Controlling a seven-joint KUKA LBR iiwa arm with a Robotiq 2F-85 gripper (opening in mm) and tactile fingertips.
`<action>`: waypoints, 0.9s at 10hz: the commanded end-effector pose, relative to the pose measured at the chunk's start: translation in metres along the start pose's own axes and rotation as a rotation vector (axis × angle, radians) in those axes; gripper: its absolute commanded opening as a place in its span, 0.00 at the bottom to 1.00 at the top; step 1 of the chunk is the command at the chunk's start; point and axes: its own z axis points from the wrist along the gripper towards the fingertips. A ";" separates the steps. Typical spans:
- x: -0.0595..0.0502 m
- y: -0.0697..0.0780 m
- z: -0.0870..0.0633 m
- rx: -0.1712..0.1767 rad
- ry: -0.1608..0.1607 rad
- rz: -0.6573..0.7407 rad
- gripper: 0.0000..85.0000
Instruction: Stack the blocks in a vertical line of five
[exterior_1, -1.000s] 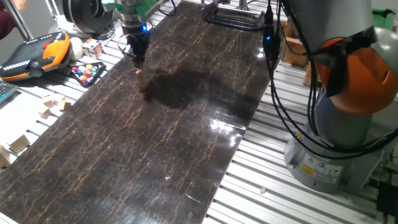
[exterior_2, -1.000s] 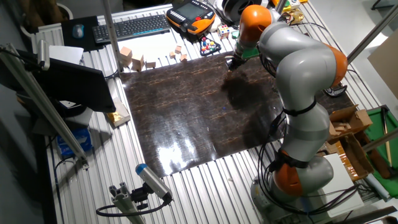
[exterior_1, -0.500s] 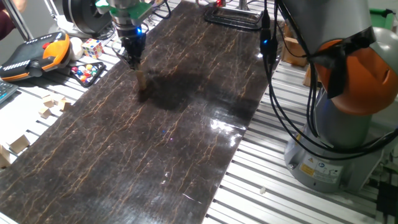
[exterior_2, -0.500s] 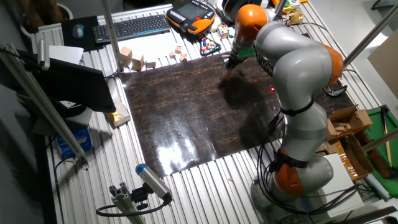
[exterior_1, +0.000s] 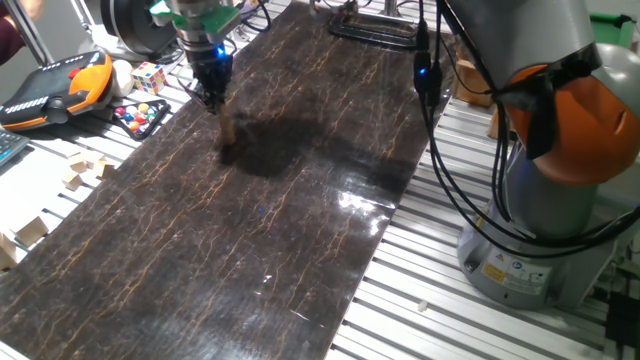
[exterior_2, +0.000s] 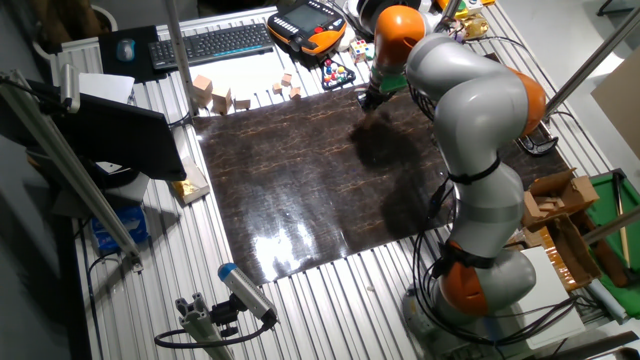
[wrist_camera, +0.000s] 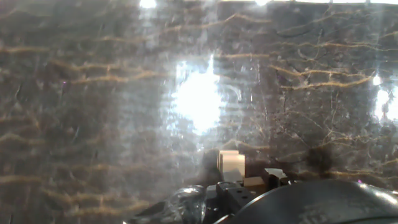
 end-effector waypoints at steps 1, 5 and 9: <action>0.000 -0.001 0.001 0.003 0.000 0.000 0.01; 0.001 -0.001 0.006 -0.005 0.005 0.002 0.01; 0.001 0.000 0.007 -0.009 0.012 0.002 0.01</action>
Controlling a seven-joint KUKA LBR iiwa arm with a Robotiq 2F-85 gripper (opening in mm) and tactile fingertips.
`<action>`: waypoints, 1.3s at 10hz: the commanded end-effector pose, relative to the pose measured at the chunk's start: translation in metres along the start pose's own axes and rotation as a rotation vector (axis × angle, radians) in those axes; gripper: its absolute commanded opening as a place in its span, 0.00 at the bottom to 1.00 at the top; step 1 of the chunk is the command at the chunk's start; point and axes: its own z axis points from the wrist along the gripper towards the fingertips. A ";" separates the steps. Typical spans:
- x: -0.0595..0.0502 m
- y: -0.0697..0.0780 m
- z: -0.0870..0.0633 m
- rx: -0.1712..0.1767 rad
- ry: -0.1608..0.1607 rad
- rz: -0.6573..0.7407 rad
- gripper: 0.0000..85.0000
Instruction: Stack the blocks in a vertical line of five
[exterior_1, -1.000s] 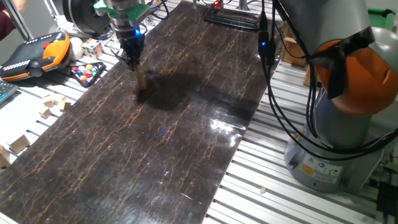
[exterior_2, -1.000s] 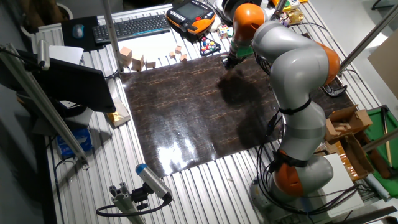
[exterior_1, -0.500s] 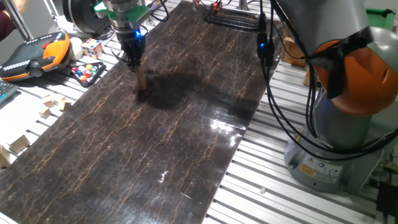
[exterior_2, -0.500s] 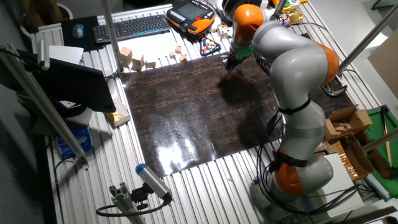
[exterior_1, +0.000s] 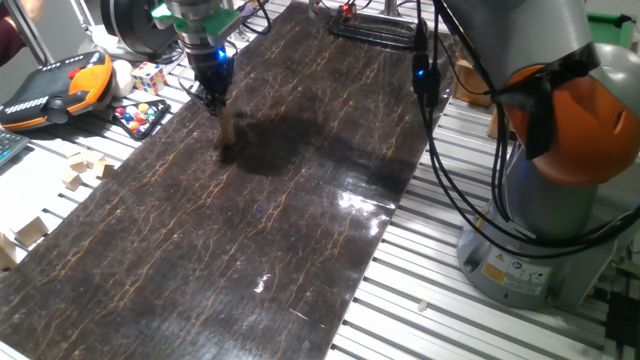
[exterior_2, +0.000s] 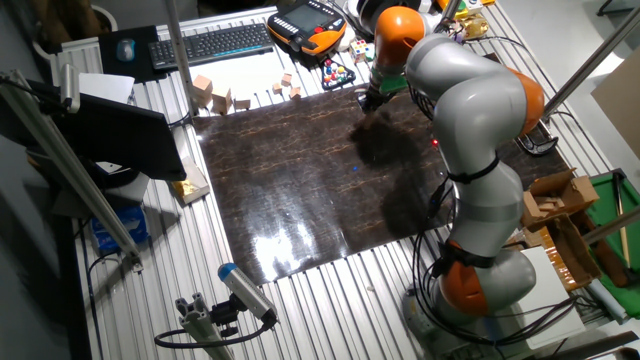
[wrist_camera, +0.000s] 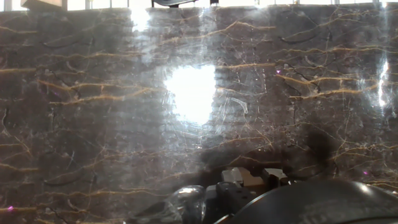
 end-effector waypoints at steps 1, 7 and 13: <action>0.000 0.000 0.000 -0.004 0.003 0.005 0.01; 0.001 0.000 0.000 0.005 0.012 0.006 0.05; 0.002 0.000 0.001 0.001 0.019 0.032 0.22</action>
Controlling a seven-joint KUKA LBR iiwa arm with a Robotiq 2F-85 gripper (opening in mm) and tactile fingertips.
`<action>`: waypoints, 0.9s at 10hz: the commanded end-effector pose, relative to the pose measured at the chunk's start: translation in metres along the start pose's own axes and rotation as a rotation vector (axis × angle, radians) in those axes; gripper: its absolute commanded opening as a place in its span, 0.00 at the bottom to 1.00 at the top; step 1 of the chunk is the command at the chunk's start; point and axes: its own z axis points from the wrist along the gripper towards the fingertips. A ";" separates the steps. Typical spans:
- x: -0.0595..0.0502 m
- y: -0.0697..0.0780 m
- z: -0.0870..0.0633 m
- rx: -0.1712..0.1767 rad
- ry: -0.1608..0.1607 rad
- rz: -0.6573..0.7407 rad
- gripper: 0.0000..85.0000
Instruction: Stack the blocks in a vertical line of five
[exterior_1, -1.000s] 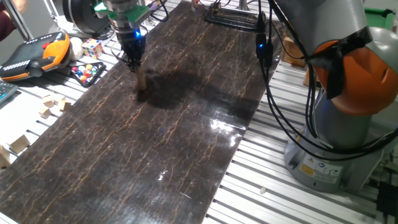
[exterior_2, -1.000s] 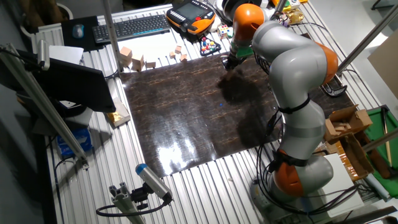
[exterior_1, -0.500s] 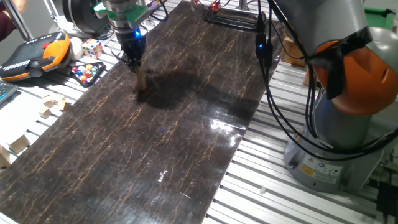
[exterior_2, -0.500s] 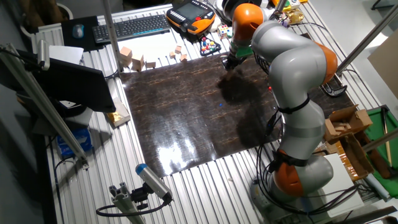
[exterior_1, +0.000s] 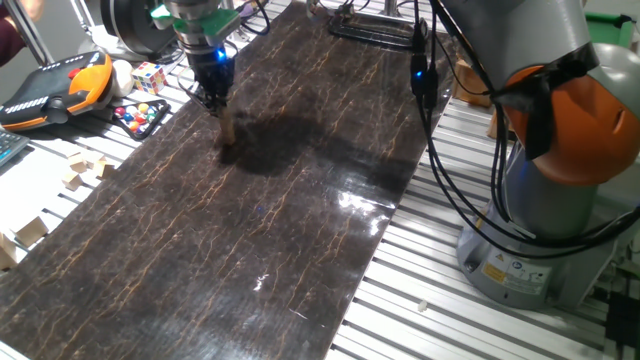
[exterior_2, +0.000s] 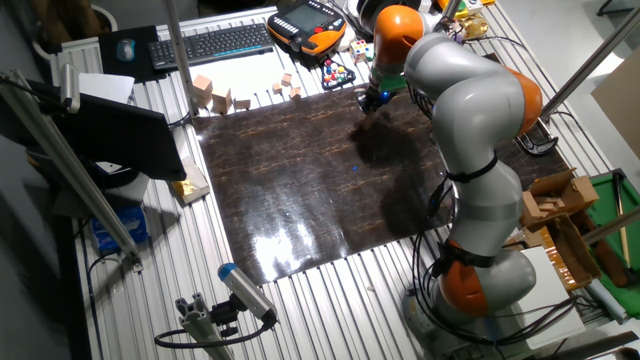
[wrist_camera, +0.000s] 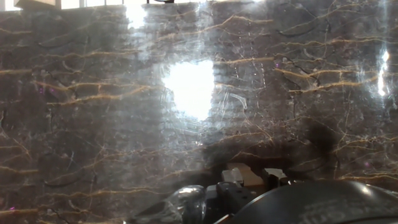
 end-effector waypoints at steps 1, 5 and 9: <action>0.000 0.000 0.000 0.000 0.000 0.011 0.22; 0.000 -0.001 0.000 -0.001 0.011 0.039 0.25; 0.001 -0.001 0.000 0.001 0.011 0.041 0.39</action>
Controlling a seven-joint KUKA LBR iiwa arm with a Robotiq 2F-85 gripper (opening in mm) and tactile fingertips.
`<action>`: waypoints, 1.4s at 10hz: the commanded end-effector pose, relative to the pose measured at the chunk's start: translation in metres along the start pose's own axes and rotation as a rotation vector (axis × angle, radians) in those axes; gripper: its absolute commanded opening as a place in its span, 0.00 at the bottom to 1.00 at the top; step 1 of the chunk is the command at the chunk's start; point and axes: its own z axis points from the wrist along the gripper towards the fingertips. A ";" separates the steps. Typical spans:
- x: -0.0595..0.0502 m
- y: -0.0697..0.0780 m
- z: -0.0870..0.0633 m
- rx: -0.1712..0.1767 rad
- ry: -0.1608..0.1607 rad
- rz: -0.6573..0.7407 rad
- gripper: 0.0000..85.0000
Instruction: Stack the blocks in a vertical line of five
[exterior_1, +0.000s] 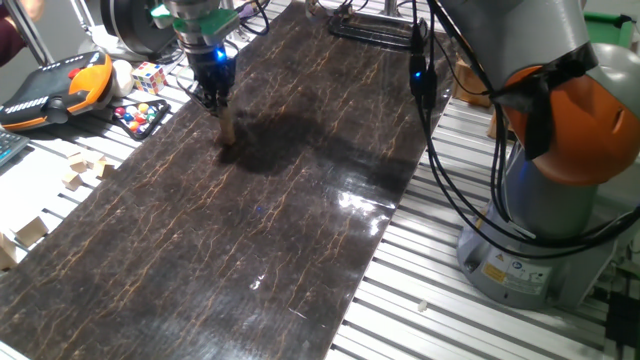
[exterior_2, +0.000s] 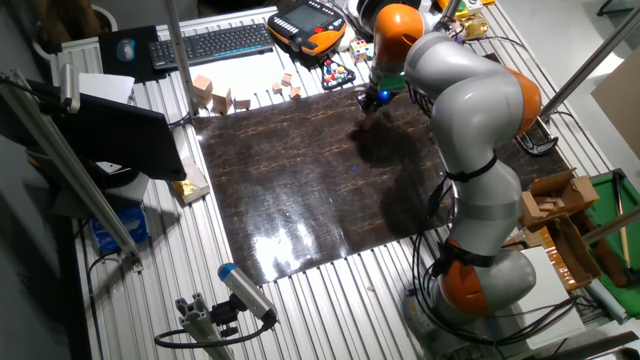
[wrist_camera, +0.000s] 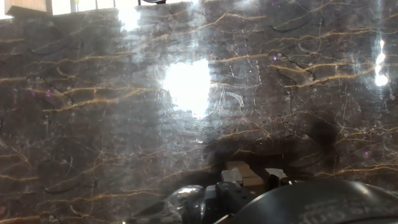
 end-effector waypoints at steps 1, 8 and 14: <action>0.000 0.000 0.000 -0.001 0.002 -0.002 0.32; 0.000 -0.001 -0.001 0.005 0.005 -0.011 0.49; 0.015 0.011 -0.034 0.015 0.003 -0.002 0.45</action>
